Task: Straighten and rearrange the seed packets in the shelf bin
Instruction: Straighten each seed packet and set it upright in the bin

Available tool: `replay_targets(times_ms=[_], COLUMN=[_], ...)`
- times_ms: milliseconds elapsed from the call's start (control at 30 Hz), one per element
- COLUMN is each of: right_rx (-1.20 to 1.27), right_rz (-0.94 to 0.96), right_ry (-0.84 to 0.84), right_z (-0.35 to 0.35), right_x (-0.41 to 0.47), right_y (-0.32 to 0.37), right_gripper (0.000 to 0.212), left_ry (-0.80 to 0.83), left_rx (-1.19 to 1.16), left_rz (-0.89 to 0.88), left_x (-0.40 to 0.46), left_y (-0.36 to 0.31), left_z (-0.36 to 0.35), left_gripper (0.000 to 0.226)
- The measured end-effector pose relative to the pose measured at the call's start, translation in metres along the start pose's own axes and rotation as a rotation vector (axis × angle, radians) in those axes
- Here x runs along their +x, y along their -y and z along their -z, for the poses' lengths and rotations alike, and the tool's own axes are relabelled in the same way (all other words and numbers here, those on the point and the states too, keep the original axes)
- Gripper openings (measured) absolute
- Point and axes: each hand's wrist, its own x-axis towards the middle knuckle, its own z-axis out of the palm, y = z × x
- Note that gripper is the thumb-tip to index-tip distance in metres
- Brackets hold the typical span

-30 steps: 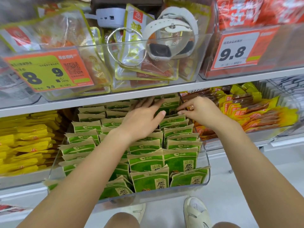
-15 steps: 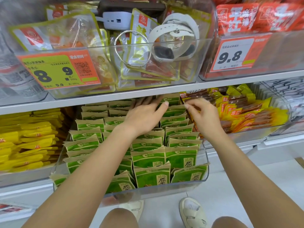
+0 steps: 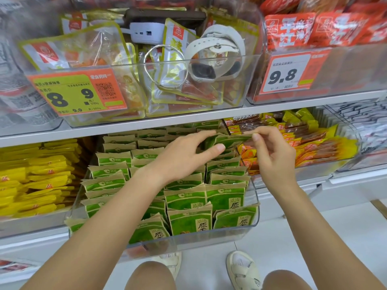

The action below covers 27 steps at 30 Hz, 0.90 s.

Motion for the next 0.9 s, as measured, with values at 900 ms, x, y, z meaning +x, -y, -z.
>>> replay_targets(times_ms=[900], right_rx=[-0.205], right_rz=[-0.433], right_ry=[0.776], right_z=[-0.04], right_x=[0.058], right_y=[-0.017], right_gripper=[0.053], left_ry=[-0.946], left_rx=[-0.161], left_rz=[0.064], left_x=[-0.139], left_y=[0.016], left_z=[0.032], left_gripper=[0.036])
